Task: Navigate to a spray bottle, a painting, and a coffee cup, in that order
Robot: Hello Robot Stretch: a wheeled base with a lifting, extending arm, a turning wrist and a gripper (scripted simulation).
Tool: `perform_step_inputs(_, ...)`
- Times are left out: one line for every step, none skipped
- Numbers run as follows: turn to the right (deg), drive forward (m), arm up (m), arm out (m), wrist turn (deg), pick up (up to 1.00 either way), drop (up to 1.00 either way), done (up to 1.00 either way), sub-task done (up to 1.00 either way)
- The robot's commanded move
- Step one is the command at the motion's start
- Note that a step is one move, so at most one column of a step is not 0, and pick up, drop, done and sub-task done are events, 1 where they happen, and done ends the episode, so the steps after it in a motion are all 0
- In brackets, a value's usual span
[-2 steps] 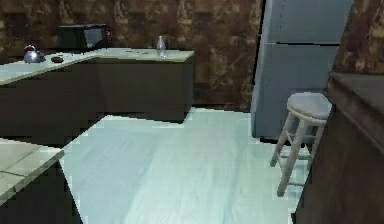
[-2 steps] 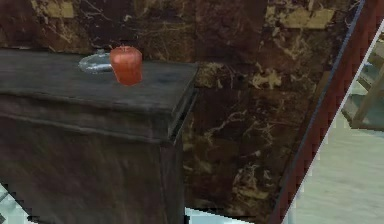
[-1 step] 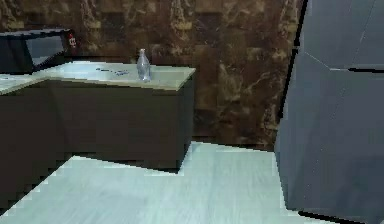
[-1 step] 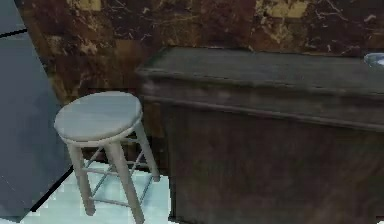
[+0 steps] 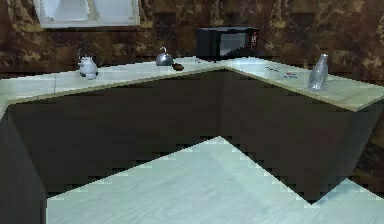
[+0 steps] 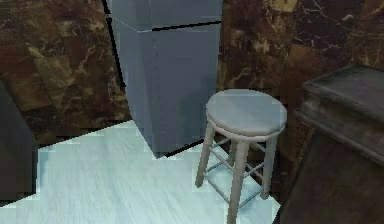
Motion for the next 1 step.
perform_step_inputs(-3.0,0.00,0.00,0.00,0.0,0.00,0.00,0.00,0.00)
